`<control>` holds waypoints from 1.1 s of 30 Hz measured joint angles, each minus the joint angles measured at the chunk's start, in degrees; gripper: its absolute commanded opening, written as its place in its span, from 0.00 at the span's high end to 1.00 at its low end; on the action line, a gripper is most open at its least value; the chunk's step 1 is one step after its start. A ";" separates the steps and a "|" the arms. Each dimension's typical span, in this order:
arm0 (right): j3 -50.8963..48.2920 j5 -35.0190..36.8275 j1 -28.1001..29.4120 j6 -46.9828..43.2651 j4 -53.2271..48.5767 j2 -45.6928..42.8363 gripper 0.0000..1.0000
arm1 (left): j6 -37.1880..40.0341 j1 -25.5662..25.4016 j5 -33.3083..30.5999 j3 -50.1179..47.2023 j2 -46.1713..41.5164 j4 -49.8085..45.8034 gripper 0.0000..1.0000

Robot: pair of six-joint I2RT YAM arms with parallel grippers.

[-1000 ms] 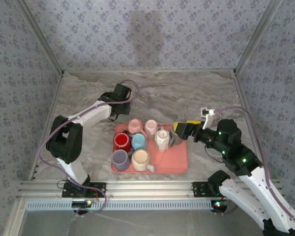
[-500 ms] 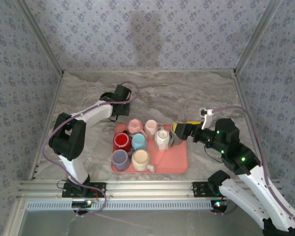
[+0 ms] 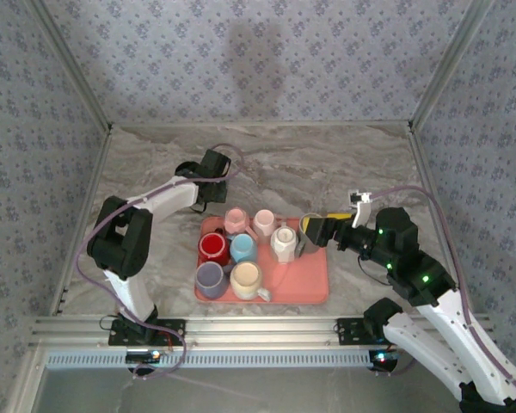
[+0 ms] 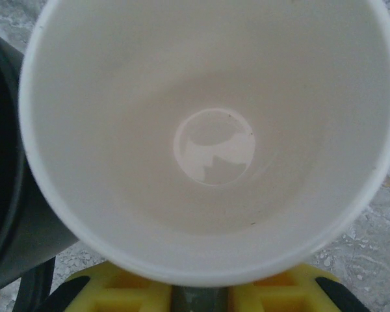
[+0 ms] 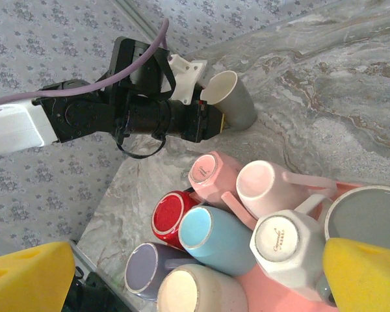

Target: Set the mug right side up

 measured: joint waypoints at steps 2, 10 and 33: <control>0.00 0.00 -0.09 0.00 -0.02 -0.17 0.00 | -0.13 -0.17 -0.52 0.00 0.00 0.09 0.71; 0.00 0.00 -0.26 -0.02 -0.09 -0.48 0.00 | -0.15 -1.16 -2.23 0.00 0.00 0.37 0.55; 5.03 -1.92 1.55 -6.38 -5.38 6.03 0.00 | -3.04 -7.82 4.48 -4.44 -34.47 -5.95 0.44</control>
